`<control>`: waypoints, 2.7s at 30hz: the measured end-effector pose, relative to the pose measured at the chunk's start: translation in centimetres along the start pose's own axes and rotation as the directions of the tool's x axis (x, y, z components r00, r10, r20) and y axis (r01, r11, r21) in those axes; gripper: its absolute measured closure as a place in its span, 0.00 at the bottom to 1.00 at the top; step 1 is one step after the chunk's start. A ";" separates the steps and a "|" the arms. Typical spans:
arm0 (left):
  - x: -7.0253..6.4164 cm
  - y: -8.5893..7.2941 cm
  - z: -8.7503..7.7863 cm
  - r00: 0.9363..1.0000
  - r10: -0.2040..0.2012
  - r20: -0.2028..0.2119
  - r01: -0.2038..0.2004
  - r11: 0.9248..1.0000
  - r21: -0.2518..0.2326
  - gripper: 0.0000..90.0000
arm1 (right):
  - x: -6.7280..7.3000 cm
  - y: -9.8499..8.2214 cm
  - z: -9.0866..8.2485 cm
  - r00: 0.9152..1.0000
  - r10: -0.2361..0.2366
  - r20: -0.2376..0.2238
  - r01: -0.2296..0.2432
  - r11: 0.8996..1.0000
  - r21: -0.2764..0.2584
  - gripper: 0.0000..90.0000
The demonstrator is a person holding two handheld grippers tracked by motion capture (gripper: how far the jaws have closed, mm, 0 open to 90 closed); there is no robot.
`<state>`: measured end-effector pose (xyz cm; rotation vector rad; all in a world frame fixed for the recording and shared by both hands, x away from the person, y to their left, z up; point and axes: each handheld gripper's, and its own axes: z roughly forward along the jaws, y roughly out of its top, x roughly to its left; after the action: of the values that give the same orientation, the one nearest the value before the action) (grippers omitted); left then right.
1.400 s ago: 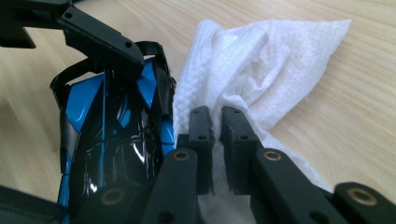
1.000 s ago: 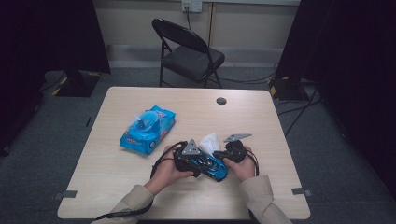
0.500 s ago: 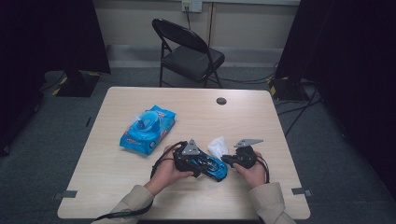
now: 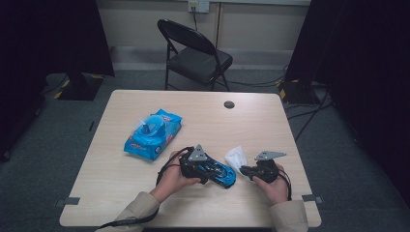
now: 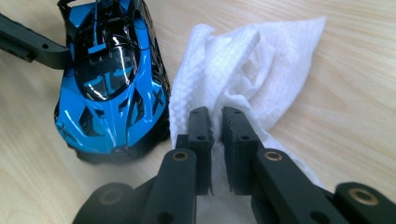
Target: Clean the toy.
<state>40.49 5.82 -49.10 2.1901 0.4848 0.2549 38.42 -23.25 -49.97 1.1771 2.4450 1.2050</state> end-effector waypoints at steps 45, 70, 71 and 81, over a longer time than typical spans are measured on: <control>1.4 -4.0 -8.9 0.977 -0.198 -0.081 0.197 0.980 -0.015 0.20 | 8.5 8.6 3.5 0.955 -0.214 -0.204 0.188 0.972 -0.138 0.92; 2.0 -8.4 -15.3 0.934 -0.296 -0.202 0.292 0.955 -0.050 0.20 | 15.9 8.8 11.3 0.860 -0.346 -0.375 0.356 0.933 -0.043 0.79; 2.0 -8.3 -15.2 0.933 -0.299 -0.199 0.294 0.954 -0.053 0.21 | 15.9 8.9 11.2 0.864 -0.345 -0.367 0.354 0.934 -0.045 0.76; 1.6 -7.6 -13.9 0.952 -0.262 -0.158 0.259 0.965 -0.042 0.29 | 13.0 9.9 8.4 0.907 -0.287 -0.309 0.259 0.957 -0.129 0.44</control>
<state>35.22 20.64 -46.62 2.0665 0.8513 0.2935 39.24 -5.32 -45.97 0.6204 2.6406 1.4943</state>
